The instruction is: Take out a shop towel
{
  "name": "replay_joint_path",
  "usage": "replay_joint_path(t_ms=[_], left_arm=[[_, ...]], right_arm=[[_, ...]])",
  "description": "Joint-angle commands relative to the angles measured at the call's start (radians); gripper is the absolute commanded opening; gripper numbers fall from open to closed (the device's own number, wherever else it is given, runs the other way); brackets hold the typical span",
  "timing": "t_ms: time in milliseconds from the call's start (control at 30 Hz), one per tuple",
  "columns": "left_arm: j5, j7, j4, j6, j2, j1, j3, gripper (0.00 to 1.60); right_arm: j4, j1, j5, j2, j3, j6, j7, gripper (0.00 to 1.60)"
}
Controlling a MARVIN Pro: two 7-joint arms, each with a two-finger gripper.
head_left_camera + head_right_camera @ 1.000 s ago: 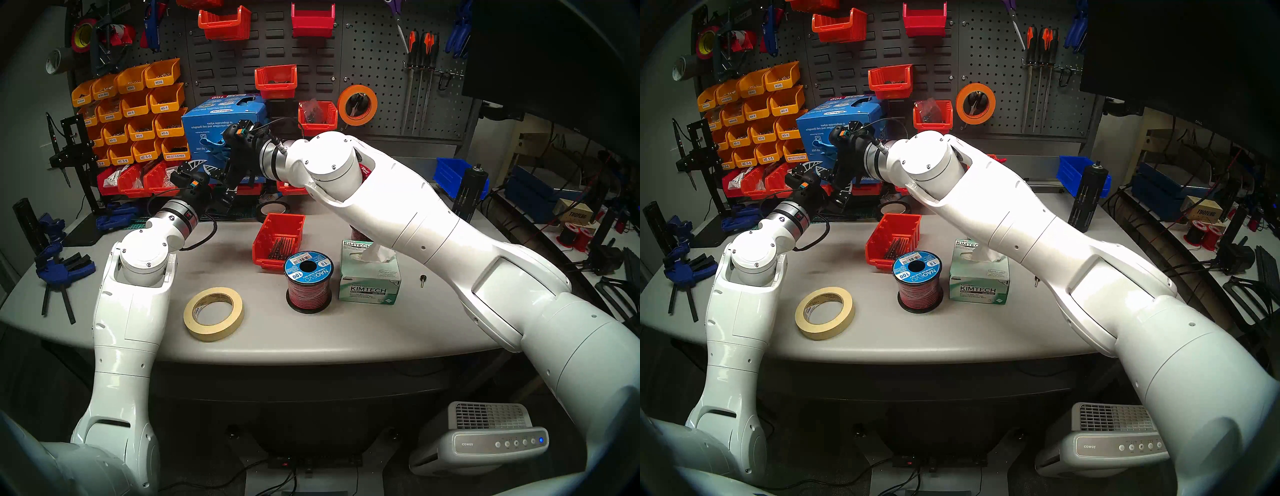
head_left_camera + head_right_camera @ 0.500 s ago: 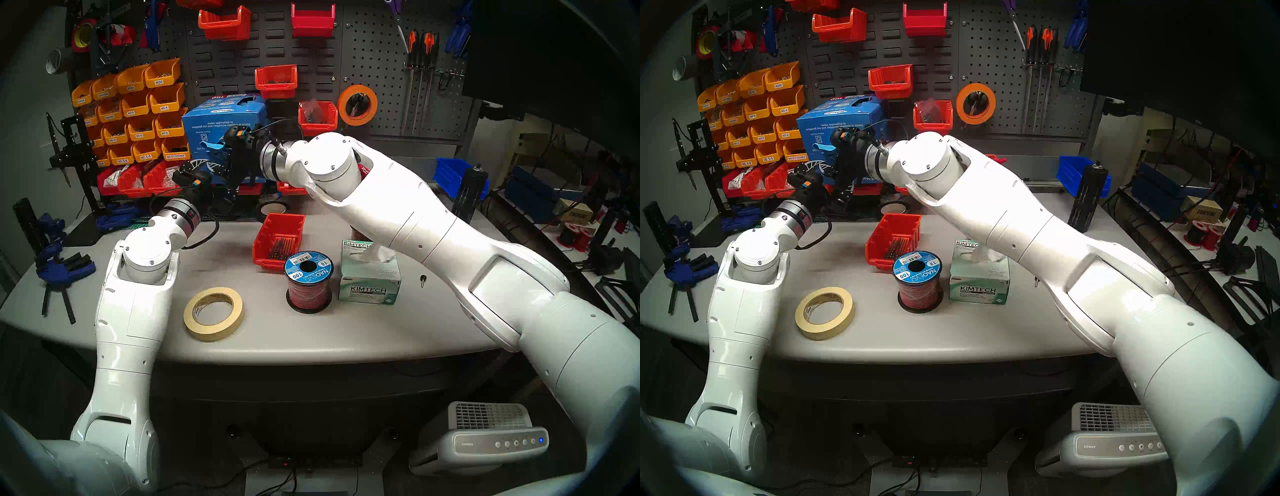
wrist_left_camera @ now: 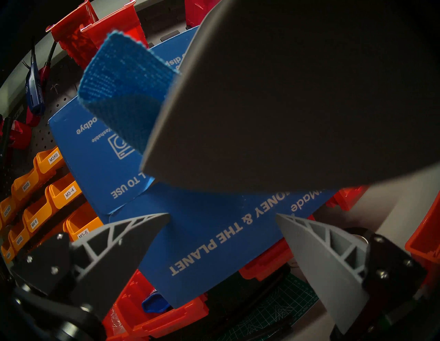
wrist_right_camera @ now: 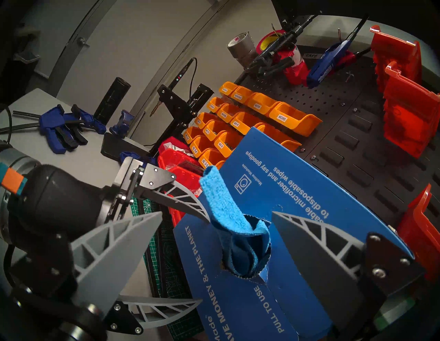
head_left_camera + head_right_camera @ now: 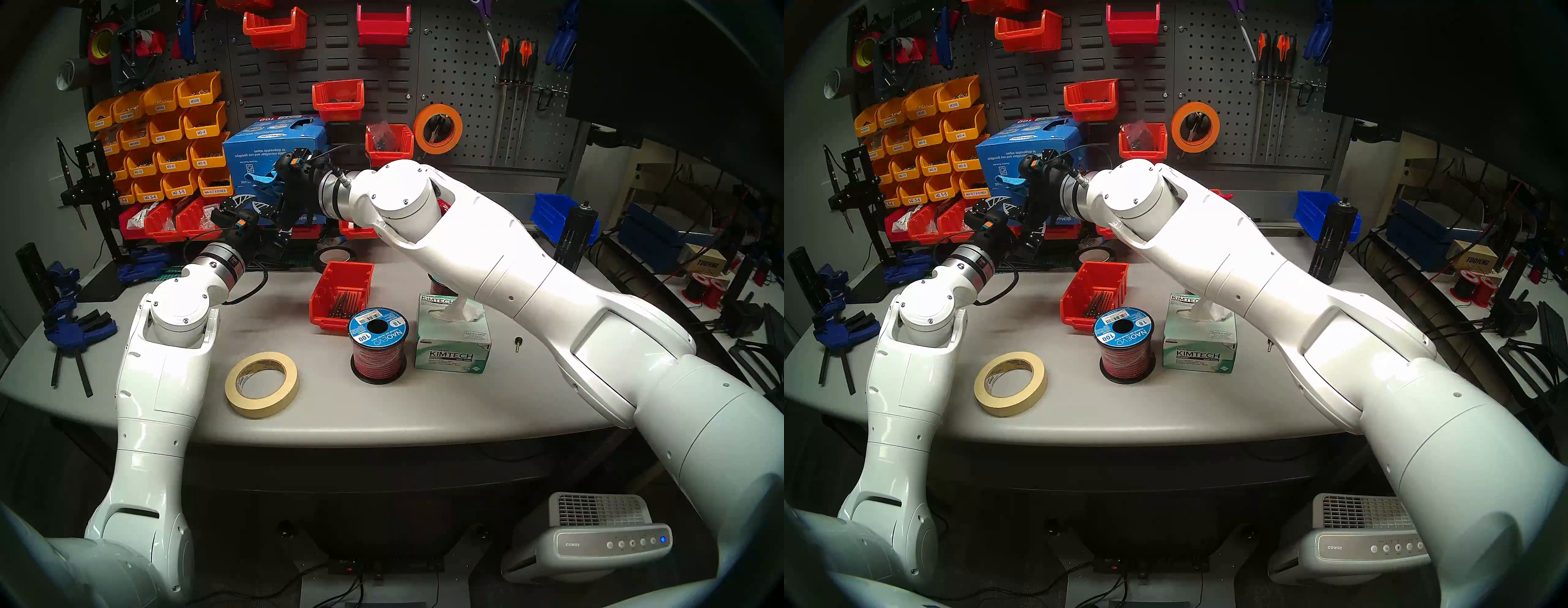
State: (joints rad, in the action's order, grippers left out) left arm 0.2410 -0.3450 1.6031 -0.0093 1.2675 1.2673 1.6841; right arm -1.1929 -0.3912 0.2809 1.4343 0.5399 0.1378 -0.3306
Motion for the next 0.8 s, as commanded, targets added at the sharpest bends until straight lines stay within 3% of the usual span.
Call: replay_joint_path(t_ms=[0,300,433,467,500,567,600,633,733,767], left_arm=[[-0.005,0.001,0.027,-0.006,0.000,-0.044,-0.003,1.60],[-0.007,0.007,0.029,-0.005,-0.001,-0.043,-0.007,1.60],[-0.008,0.009,0.029,-0.006,-0.002,-0.043,-0.010,1.60],[-0.008,0.010,0.029,-0.006,-0.002,-0.043,-0.011,1.60],[-0.008,0.011,0.030,-0.007,-0.002,-0.043,-0.012,1.60],[-0.009,0.013,0.034,-0.005,-0.002,-0.042,-0.013,1.60],[-0.009,0.013,0.036,-0.004,-0.002,-0.042,-0.013,1.60],[-0.010,0.014,0.038,-0.004,-0.002,-0.042,-0.013,1.60],[-0.010,0.016,0.041,-0.002,-0.004,-0.040,-0.014,1.60],[-0.010,0.017,0.042,-0.002,-0.005,-0.040,-0.014,1.60]], right_arm=[[0.005,0.050,-0.001,0.027,0.022,-0.016,0.000,1.60],[0.026,0.048,-0.002,0.032,0.024,-0.026,-0.006,1.60],[0.027,0.047,-0.001,0.031,0.025,-0.029,-0.009,1.28],[0.028,0.047,-0.002,0.031,0.025,-0.029,-0.010,1.28],[0.028,0.047,-0.002,0.031,0.025,-0.029,-0.011,0.65],[0.027,0.048,-0.002,0.029,0.024,-0.027,-0.015,0.36],[0.026,0.048,-0.002,0.029,0.025,-0.027,-0.016,0.14],[0.026,0.048,-0.003,0.028,0.024,-0.026,-0.017,0.13],[0.025,0.048,-0.004,0.028,0.024,-0.026,-0.020,0.40],[0.024,0.048,-0.003,0.027,0.024,-0.026,-0.021,0.43]])
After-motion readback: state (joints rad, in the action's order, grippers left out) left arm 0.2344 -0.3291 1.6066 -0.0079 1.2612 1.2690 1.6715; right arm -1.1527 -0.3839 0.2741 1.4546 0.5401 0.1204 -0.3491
